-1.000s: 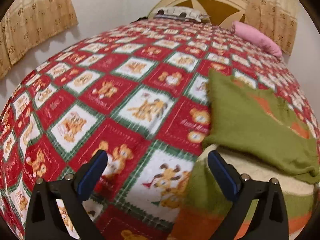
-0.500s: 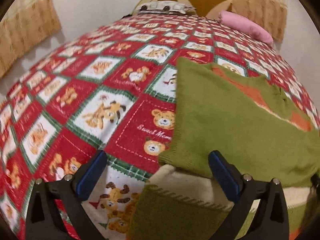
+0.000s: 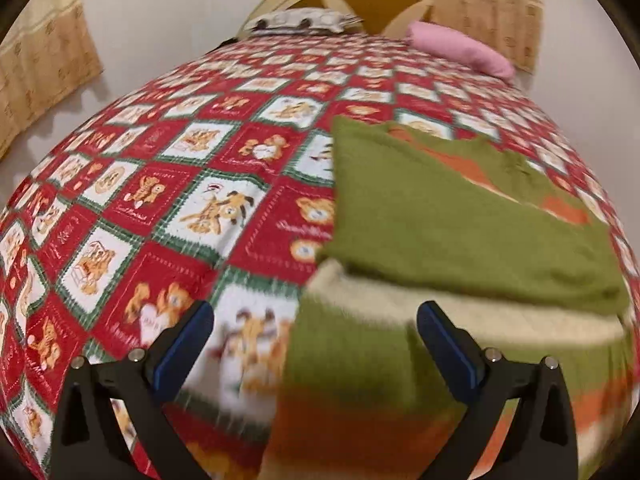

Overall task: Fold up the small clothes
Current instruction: 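Lay the held green sleeve cuff flat on the sweater and open the right gripper, then move both tools over the striped sweater toward its ribbed hem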

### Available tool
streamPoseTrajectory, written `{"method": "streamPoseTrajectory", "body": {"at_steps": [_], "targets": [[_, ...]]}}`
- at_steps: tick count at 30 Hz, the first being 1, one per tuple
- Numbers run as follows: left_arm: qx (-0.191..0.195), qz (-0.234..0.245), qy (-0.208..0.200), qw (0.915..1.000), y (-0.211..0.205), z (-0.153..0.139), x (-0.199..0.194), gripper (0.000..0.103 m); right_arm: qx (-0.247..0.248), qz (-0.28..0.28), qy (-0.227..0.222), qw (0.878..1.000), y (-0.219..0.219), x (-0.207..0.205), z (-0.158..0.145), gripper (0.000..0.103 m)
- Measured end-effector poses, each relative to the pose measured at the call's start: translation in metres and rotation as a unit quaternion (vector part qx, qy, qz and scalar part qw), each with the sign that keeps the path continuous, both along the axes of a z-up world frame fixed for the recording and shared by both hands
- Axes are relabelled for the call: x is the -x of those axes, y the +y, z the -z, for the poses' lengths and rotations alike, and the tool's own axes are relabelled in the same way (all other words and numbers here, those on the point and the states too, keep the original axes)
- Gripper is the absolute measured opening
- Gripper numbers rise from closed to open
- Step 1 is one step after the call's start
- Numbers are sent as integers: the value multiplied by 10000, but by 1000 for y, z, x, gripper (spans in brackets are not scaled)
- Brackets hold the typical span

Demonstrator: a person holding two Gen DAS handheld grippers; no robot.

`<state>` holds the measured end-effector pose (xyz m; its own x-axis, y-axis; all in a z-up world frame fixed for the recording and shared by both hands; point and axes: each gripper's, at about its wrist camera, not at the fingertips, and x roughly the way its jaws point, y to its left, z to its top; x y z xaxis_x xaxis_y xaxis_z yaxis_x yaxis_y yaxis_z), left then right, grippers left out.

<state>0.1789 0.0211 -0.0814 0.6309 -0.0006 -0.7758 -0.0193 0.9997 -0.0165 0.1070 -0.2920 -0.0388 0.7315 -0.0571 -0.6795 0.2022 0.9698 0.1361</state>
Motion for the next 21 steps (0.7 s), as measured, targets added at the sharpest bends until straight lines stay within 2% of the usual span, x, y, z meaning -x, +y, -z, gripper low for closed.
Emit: {"method": "streamPoseTrajectory", "body": {"at_steps": [1, 2, 5, 9, 16, 19, 21], "targets": [[-20, 91, -54, 9999, 0, -3, 9, 103, 135, -14, -243, 9996, 7, 22, -12, 57], [-67, 138, -104, 9998, 0, -6, 18, 103, 221, -32, -392, 9990, 12, 39, -19, 59], [-159, 296, -255, 9991, 2, -15, 41, 103, 260, 38, -530, 9983, 20, 76, -27, 59], [-301, 464, -404, 9977, 3, -23, 66, 103, -109, 288, -499, 9983, 18, 119, -17, 59], [-789, 714, -452, 9933, -4, -24, 95, 103, -268, 438, -291, 9983, 14, 162, -3, 59], [-813, 903, -352, 9920, -2, -20, 107, 103, -308, 455, -198, 9983, 10, 178, 1, 59], [-690, 1105, -291, 9910, 6, -18, 119, 103, -267, 445, -82, 9986, 9, 188, 4, 59]]}}
